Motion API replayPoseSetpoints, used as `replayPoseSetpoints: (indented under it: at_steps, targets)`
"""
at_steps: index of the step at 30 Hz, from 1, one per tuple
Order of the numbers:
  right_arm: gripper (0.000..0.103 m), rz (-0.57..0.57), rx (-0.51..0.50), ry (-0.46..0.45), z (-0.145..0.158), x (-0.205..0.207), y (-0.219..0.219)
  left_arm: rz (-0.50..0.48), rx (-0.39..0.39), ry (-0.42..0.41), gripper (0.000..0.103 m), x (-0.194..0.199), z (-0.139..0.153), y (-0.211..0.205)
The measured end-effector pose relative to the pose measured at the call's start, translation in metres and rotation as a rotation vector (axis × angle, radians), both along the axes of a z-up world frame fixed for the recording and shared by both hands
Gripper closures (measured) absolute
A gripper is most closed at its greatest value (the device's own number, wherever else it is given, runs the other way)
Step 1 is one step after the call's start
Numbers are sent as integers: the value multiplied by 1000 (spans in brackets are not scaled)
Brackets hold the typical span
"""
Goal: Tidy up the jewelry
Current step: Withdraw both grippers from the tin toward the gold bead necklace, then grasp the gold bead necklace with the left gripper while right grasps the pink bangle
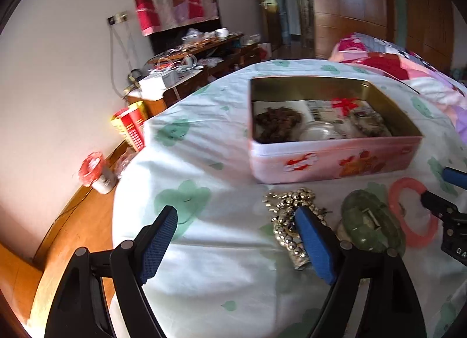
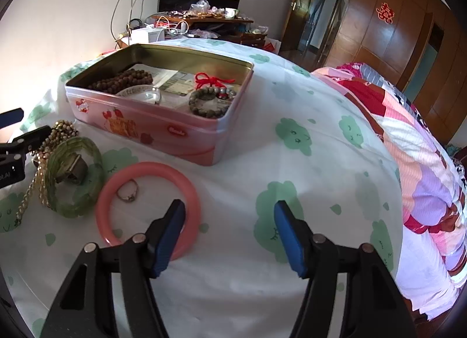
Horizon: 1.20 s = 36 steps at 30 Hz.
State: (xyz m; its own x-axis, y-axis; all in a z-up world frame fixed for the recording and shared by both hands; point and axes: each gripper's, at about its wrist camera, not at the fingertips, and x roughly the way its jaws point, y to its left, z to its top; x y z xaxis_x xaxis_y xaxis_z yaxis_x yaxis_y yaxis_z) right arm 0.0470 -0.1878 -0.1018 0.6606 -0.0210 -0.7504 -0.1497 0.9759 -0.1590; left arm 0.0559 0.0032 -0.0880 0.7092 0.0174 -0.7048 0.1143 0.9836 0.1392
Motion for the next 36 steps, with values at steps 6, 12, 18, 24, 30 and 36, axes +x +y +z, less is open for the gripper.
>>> replayPoseSetpoints:
  at_steps: [6,12,18,24,30,36]
  targets:
    - [76,48,14,-4,-1,-4,6,-87,-50,32,51,1,-6,-15]
    - [92,89,-11,-9,-2,-7,14,-163,-42,42,91,-3,-4,-32]
    - [93,94,-22,-15,-3,-8,17,-154,-46,37,92,-5,-1,-26]
    - [93,94,-20,-14,-2,-8,17,-153,-48,37,92,-5,-1,-25]
    - [93,90,-19,-18,-2,-8,16,-144,-51,28,98,-6,3,-23]
    - [93,79,7,-26,2,-7,11,-139,-73,5,98,-10,17,-17]
